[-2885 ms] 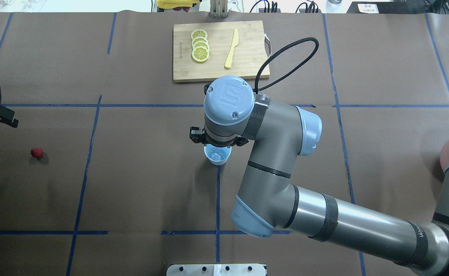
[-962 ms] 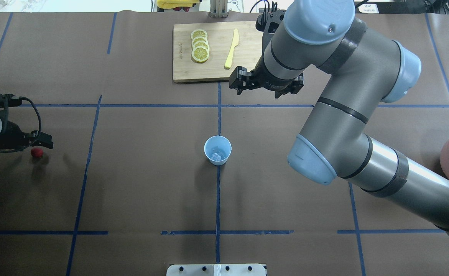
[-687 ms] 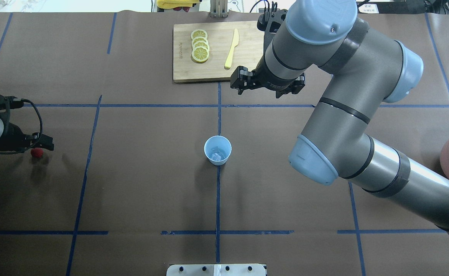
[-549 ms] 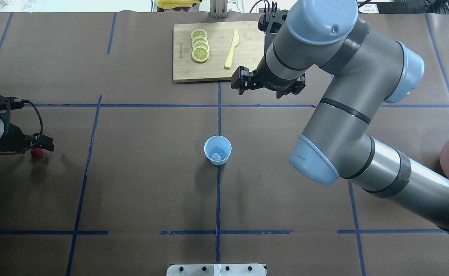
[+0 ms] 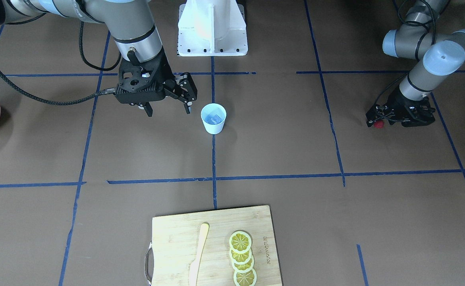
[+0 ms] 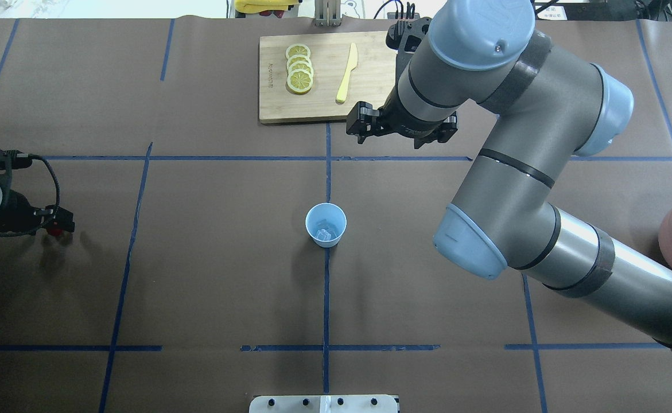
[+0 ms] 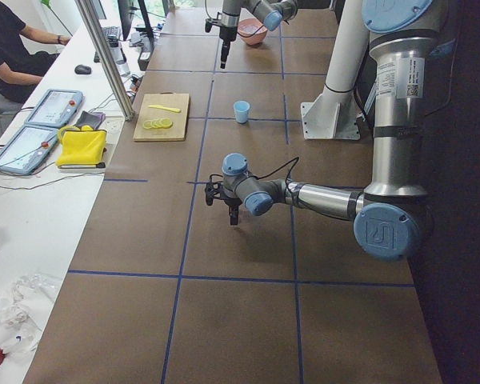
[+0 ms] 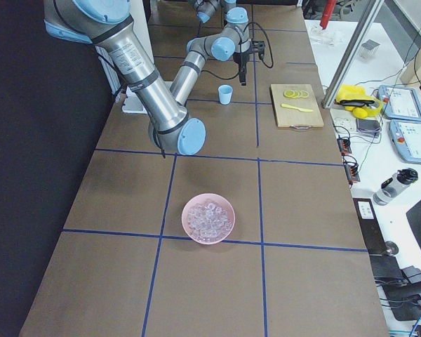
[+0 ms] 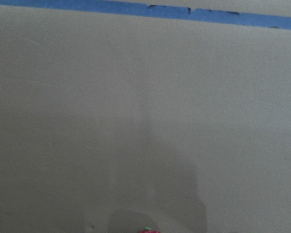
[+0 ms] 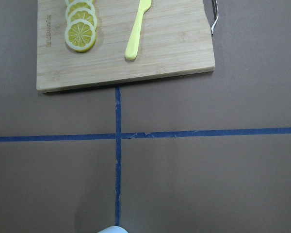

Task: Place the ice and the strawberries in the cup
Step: 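Lower the left gripper onto the red strawberry and close it, then carry the strawberry with the left gripper over the cup while the right arm withdraws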

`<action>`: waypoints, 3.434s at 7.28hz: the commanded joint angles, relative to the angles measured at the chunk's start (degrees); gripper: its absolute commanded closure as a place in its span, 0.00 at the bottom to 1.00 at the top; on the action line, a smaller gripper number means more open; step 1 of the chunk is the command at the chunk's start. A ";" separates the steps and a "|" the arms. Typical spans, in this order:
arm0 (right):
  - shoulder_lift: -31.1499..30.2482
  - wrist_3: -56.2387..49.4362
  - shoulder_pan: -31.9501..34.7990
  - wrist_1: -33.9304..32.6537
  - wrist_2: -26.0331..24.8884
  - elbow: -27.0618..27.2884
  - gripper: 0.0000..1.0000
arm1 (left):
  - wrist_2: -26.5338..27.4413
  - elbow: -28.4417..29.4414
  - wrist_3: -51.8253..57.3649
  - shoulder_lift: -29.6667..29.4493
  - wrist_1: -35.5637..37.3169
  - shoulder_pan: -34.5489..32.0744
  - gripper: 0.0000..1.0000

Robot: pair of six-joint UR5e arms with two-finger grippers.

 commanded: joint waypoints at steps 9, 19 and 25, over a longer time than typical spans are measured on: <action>-1.12 0.00 -0.23 0.18 -0.33 -0.04 0.01 | -0.21 0.05 0.64 -0.63 0.09 0.30 0.25; -1.56 0.09 -0.85 0.35 -0.60 0.14 0.01 | -0.30 -0.47 0.73 -0.02 0.09 -0.23 0.81; -9.53 -7.25 2.74 0.44 1.33 7.59 0.01 | -1.09 -17.87 -0.32 -13.03 34.01 -1.99 1.00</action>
